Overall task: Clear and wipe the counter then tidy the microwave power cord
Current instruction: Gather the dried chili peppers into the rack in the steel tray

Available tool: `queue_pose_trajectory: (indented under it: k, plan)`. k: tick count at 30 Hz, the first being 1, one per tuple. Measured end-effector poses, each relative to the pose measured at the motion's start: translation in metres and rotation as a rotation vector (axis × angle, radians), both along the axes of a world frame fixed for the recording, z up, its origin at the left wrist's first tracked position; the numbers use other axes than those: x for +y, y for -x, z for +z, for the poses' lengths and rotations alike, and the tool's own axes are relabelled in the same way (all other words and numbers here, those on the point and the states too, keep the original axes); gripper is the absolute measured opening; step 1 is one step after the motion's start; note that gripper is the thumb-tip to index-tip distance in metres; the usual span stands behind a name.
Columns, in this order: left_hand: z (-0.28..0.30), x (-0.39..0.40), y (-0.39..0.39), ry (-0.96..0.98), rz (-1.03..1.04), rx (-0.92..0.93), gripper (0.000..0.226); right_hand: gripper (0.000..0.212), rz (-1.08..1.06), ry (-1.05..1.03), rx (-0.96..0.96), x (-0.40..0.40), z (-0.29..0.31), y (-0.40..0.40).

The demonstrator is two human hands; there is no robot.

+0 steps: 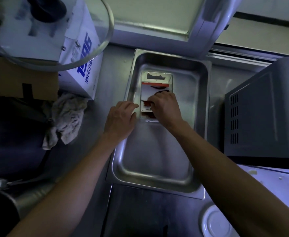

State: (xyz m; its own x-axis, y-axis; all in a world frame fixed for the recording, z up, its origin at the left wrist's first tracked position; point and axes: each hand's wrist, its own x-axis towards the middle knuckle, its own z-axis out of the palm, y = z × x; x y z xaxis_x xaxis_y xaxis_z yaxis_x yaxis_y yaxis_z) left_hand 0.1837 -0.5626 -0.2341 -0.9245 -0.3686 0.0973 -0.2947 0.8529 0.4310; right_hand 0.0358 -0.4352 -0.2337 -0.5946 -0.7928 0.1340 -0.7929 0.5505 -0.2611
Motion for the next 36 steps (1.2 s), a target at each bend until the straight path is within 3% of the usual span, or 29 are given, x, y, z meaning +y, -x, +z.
queue_pose_trajectory:
  k: [14,18,36]
  plan:
    - [0.012,0.002,-0.015,-0.035,-0.077,-0.069,0.032,0.034,-0.110,-0.123,-0.092,0.032,0.007,-0.017]
    - [0.019,0.018,-0.012,-0.059,-0.144,-0.100,0.036,0.032,-0.179,-0.031,-0.103,0.068,0.017,-0.038]
    - [0.043,0.208,-0.059,0.026,-0.406,-0.206,0.039,0.032,-0.439,0.105,-0.164,0.294,0.034,-0.161]
